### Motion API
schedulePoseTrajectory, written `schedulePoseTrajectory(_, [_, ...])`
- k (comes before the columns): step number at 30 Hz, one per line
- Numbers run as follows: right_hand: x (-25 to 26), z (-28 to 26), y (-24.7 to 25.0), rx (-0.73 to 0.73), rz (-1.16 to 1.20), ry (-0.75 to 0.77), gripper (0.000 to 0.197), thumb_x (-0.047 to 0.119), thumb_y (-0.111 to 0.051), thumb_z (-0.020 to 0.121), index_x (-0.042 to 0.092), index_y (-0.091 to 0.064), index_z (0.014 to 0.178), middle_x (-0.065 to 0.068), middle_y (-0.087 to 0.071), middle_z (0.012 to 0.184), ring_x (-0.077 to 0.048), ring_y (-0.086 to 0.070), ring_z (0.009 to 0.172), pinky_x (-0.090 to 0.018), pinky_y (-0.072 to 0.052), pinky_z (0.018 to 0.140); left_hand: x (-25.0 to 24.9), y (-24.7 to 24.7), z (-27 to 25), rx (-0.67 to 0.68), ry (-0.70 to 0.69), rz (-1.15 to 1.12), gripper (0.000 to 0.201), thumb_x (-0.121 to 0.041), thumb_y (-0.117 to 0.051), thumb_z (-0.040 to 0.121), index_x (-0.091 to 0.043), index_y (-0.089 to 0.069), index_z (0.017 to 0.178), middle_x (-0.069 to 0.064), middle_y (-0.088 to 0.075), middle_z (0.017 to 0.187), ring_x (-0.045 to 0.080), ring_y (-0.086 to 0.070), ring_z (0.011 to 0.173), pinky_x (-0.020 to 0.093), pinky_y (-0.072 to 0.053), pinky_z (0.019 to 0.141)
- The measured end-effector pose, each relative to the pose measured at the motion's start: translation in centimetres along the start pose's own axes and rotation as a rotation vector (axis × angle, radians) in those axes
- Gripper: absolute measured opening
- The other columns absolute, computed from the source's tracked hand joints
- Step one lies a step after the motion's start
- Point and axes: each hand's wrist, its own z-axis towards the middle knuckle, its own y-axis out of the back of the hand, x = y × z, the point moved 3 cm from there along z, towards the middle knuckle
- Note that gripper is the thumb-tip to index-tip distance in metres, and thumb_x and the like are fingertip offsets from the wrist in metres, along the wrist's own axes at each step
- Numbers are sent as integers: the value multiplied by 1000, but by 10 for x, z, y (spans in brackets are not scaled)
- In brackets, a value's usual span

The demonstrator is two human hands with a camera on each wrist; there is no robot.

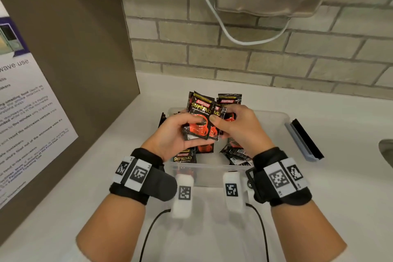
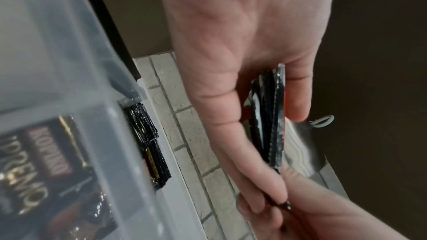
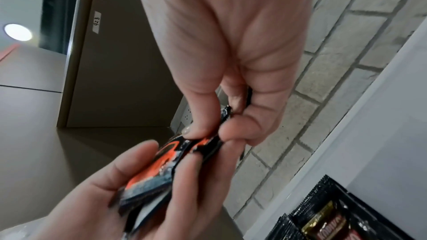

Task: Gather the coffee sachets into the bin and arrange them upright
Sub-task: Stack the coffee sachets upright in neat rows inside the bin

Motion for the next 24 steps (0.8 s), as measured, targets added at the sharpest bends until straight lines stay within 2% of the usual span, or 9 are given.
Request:
schedulePoseTrajectory(2, [-7,4,2,-56,-42,0,15,22,-70,82,14,-59,89,-12,-63,92,-1,-63,54,-9,-42,39,3,-1,1,11,6,-100,40,-20,-51,80,-3,-57,116,22,-61,119,40,-58,110,50,-51,88])
schedulePoseTrajectory(5, [-19,8,3,-150,-121,-19,39,32,-75,76,12,-59,107,-15,-54,112,-26,-66,84,-8,-42,38,8,-2,3,41,23,-134,46,-25,-50,82,-3,-53,122,24,-58,124,43,-57,112,51,-51,88])
schedulePoseTrajectory(8, [-18,5,5,-252,-161,-6,47,30,-76,75,7,-58,113,-6,-40,112,-15,-61,73,-9,-48,45,13,-5,4,75,25,-150,49,-18,-51,85,-3,-45,131,28,-57,124,45,-61,105,47,-56,81])
schedulePoseTrajectory(11, [-18,3,8,-402,-275,15,48,32,-75,76,5,-60,114,-8,-41,115,-12,-52,80,-17,-46,74,13,-4,9,38,-49,-156,47,-4,-50,88,-10,-41,134,24,-57,126,43,-63,103,43,-58,79])
schedulePoseTrajectory(14, [-15,2,6,-451,-278,70,39,33,-69,81,6,-64,108,-6,-42,111,-15,-52,88,-9,-34,78,8,0,16,-54,-157,-27,50,-1,-50,92,-20,-36,136,18,-58,126,40,-64,102,44,-57,81])
schedulePoseTrajectory(17, [-12,1,-2,-411,-286,108,32,36,-67,82,7,-68,97,0,-39,99,-13,-50,83,-6,-35,64,4,5,19,-187,-253,87,59,3,-58,85,-22,-39,134,13,-59,126,32,-64,106,44,-56,82])
schedulePoseTrajectory(20, [-11,2,-11,-364,-316,133,32,36,-68,81,6,-67,91,-1,-39,96,-11,-47,78,0,-34,61,6,4,21,-240,-311,142,66,6,-66,78,-23,-43,133,12,-62,122,24,-64,107,44,-55,85])
schedulePoseTrajectory(22, [-12,5,-16,-323,-285,119,34,37,-65,83,3,-64,86,-2,-40,94,-17,-49,76,-4,-36,62,8,3,23,-245,-337,157,68,7,-68,76,-20,-43,133,13,-63,120,24,-64,108,45,-54,86])
schedulePoseTrajectory(24, [-14,8,-18,-307,-198,100,35,39,-64,83,6,-62,75,-2,-41,89,-25,-54,74,-25,-50,68,8,2,22,-265,-368,161,69,11,-69,73,-16,-44,131,14,-62,120,24,-62,109,44,-54,88])
